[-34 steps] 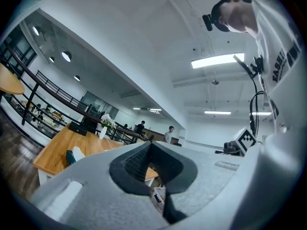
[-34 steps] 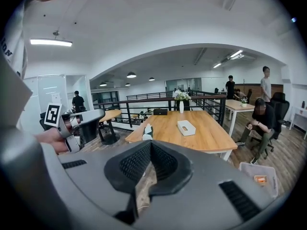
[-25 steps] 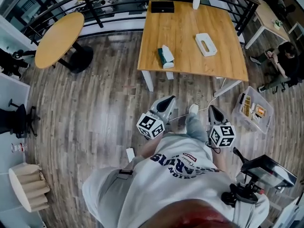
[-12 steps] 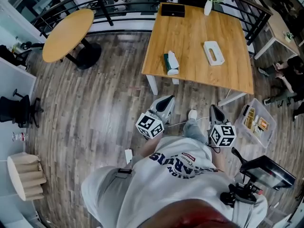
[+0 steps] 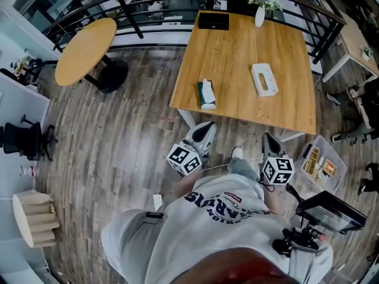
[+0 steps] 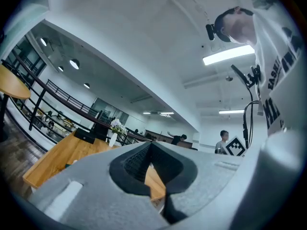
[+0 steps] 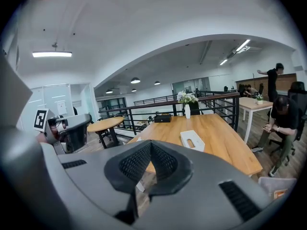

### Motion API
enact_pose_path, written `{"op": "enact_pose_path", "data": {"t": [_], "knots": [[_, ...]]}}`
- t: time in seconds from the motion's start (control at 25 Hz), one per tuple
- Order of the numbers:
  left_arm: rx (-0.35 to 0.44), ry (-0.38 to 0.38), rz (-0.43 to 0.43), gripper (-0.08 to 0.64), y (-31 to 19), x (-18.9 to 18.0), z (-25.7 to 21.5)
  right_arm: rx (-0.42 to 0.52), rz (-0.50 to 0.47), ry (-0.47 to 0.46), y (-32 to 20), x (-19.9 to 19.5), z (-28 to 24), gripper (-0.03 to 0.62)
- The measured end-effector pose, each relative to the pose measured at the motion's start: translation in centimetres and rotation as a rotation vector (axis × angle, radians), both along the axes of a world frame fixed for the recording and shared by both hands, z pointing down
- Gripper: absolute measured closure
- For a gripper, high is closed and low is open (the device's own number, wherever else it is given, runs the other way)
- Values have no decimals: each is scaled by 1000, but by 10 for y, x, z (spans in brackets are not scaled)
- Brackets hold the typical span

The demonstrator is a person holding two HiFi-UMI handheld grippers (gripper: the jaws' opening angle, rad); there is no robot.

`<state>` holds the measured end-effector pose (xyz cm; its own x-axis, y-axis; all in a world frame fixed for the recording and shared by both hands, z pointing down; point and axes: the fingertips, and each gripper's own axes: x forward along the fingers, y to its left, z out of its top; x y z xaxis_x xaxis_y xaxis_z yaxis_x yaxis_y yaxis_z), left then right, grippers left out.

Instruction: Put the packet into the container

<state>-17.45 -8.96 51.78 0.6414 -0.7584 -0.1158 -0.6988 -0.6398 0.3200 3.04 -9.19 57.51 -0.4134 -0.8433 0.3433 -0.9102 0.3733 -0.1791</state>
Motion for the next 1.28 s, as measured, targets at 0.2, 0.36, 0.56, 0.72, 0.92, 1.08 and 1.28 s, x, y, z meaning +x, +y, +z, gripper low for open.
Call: {"op": "enact_pose_path", "data": {"t": [0.2,0.36,0.56,0.72,0.92,1.08,1.28], "knots": [[42,-27,-39,555,-47,21,-16,68,-21,-6,-56,21,-13,584],[80,-60,-50,555,-86,46,-35,115,-38,0,-103,44,-29,584],[79,-70,-92,555,-131,74,-51,113,-37,-46,-145,73,-36,584],[84,-72,-84,555,-160,105,-56,102,-43,-58,-173,96,-37,584],[58,-87,-98,554,-193,132,-50,100,-41,-93,-208,124,-40,584],[41,-78,-101,554,-206,144,-55,121,-64,-93,-232,135,-49,584],[41,-72,-118,554,-214,145,-63,141,-65,-103,-252,139,-59,584]]}}
